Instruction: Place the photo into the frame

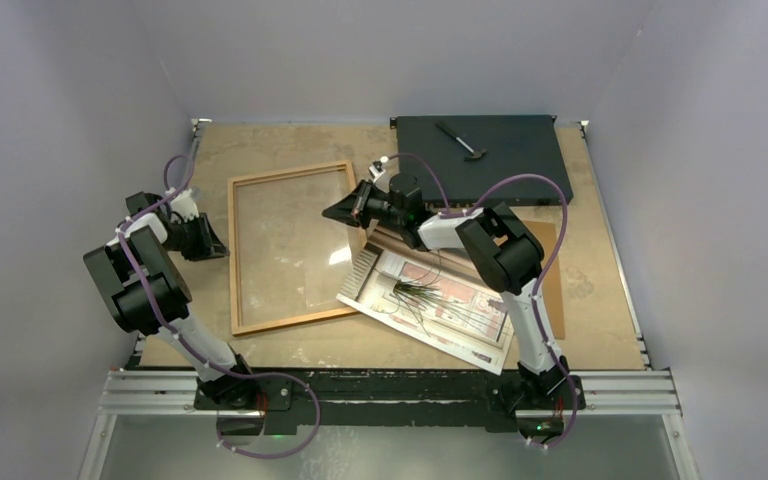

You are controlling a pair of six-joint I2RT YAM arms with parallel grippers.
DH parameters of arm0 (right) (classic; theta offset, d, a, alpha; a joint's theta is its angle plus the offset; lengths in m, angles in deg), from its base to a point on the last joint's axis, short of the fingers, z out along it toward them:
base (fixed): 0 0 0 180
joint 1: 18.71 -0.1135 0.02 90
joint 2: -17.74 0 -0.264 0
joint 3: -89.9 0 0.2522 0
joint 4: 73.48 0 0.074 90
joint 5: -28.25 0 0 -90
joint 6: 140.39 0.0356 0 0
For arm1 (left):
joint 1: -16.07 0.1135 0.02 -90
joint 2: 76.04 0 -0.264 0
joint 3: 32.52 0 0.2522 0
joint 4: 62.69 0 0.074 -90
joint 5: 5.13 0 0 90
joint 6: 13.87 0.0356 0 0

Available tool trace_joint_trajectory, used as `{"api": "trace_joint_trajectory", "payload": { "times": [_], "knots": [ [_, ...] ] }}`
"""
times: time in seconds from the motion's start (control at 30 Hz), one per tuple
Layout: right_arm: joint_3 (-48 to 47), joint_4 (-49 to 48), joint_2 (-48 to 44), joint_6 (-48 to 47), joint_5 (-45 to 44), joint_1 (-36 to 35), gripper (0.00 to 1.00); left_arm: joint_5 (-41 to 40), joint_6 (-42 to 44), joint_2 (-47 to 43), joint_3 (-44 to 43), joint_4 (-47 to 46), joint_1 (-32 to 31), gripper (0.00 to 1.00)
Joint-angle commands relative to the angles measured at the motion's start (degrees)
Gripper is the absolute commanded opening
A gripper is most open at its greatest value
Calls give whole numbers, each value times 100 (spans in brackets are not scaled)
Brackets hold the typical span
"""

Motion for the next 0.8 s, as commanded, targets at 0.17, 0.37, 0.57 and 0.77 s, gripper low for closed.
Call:
{"api": "trace_joint_trajectory", "payload": {
  "times": [0.17,0.37,0.57,0.77],
  "knots": [
    [228,-263,-355,-41,-39,1,0,-152,122,20,-11,11,-59,17],
    [454,-343,-486,-43,-137,47,0,-152,126,35,-7,5,-58,17],
    [467,-384,-487,-34,-150,56,0,-136,121,38,-4,2,-58,17],
    [545,-390,-515,-41,-220,81,0,-144,114,56,-2,-6,-57,17]
  ]
}}
